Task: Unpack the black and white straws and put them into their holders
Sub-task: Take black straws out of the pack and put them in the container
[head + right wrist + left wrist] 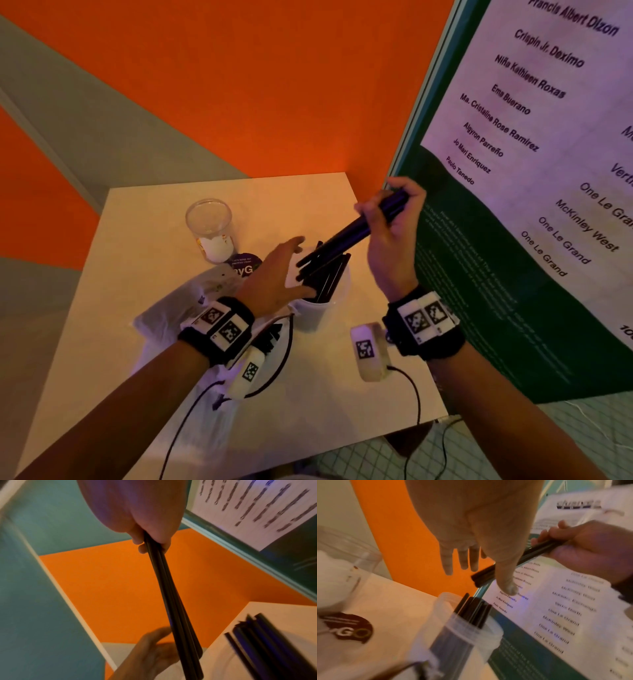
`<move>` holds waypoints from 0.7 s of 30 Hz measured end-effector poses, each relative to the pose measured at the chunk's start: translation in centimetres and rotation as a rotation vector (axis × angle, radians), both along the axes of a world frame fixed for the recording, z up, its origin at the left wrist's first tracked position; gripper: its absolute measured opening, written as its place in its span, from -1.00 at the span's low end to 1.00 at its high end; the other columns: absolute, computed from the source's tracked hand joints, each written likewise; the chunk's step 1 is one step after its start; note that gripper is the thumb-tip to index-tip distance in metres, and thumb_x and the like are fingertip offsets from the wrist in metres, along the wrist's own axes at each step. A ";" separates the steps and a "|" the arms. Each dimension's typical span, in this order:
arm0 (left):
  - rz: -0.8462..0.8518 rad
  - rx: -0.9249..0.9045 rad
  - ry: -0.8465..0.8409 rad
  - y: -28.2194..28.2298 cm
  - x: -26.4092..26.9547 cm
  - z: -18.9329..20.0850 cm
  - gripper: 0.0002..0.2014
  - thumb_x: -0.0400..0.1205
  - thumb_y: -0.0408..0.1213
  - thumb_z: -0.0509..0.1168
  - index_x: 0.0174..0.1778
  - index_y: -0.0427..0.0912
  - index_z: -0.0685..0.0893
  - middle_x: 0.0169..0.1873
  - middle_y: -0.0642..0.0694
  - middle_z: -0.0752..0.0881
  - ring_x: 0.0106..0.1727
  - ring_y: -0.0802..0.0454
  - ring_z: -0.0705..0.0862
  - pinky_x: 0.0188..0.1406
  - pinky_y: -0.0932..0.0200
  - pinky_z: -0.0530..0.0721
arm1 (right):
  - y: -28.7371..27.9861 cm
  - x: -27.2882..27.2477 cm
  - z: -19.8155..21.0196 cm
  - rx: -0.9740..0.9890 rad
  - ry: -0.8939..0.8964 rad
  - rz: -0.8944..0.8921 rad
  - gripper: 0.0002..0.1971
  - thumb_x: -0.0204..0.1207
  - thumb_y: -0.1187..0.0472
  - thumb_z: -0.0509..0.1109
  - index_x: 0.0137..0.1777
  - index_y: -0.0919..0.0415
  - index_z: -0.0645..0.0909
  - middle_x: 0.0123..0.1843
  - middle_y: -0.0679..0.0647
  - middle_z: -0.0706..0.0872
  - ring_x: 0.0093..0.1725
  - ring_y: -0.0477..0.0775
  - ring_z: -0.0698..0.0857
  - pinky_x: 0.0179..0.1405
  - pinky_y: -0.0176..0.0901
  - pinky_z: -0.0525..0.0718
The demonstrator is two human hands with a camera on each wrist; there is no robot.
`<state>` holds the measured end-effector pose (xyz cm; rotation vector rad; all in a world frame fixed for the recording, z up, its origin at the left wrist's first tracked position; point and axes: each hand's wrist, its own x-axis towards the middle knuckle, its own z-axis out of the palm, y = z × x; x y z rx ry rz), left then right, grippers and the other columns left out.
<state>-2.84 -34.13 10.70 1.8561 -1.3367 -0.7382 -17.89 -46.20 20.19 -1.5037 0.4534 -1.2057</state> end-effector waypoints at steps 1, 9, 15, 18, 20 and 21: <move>-0.009 0.029 -0.112 0.6 0.3 -0.7 -0.11 0.50 -0.12 0.49 0.64 -0.04 0.09 0.52 -0.03 0.32 0.48 0.07 0.34 0.38 0.18 0.34 | -0.6 0.0 -0.8 0.007 0.019 -0.018 -0.63 0.58 0.45 0.28 0.21 -0.02 0.38 -0.17 0.02 0.59 -0.07 0.16 0.65 0.23 0.29 0.62; -0.120 0.086 -0.405 3.1 0.0 -2.9 -0.23 0.55 -0.04 0.41 0.62 -0.09 0.19 0.62 -0.11 0.19 0.59 -0.07 0.26 0.48 0.05 0.33 | -2.0 -0.2 -8.2 0.062 0.365 -0.039 -0.70 0.64 0.40 0.22 0.17 -0.05 0.47 -0.03 -0.06 0.60 0.05 -0.01 0.69 0.21 0.04 0.65; -0.226 0.062 -0.431 5.3 0.1 -3.2 -0.46 0.55 -0.02 0.40 0.46 0.09 0.46 0.63 -0.07 0.13 0.59 -0.02 0.17 0.52 -0.02 0.24 | -2.7 -0.6 -8.8 -0.050 0.513 -0.046 -0.69 0.65 0.21 0.25 0.37 0.03 0.49 0.38 -0.10 0.57 0.40 -0.16 0.53 0.45 -0.22 0.46; -0.299 0.163 -0.528 6.4 0.5 -3.9 -0.76 0.57 0.04 0.35 0.14 0.20 0.70 0.66 -0.06 0.06 0.66 -0.07 0.00 0.60 -0.08 0.02 | -1.9 -1.0 -7.9 -0.172 0.443 -0.123 -0.73 0.62 0.27 0.28 0.30 0.09 0.55 0.27 -0.15 0.59 0.33 -0.17 0.55 0.37 -0.29 0.49; -0.262 0.263 -0.562 7.1 0.8 -4.4 -0.76 0.60 0.03 0.31 0.15 0.15 0.71 0.63 -0.10 0.19 0.64 -0.13 0.10 0.59 -0.07 0.08 | -0.3 -0.8 -7.0 -0.289 0.402 -0.109 -0.74 0.54 0.41 0.25 0.15 0.15 0.59 0.14 -0.08 0.62 0.19 -0.10 0.61 0.21 -0.23 0.58; -0.220 0.306 -0.560 7.4 1.0 -4.6 -0.73 0.62 0.00 0.29 0.21 0.11 0.69 0.57 -0.10 0.32 0.59 -0.12 0.23 0.54 -0.01 0.18 | 0.8 -0.6 -6.6 -0.348 0.392 -0.062 -0.72 0.46 0.51 0.22 0.05 0.21 0.60 0.05 -0.03 0.62 0.09 -0.07 0.62 0.09 -0.25 0.60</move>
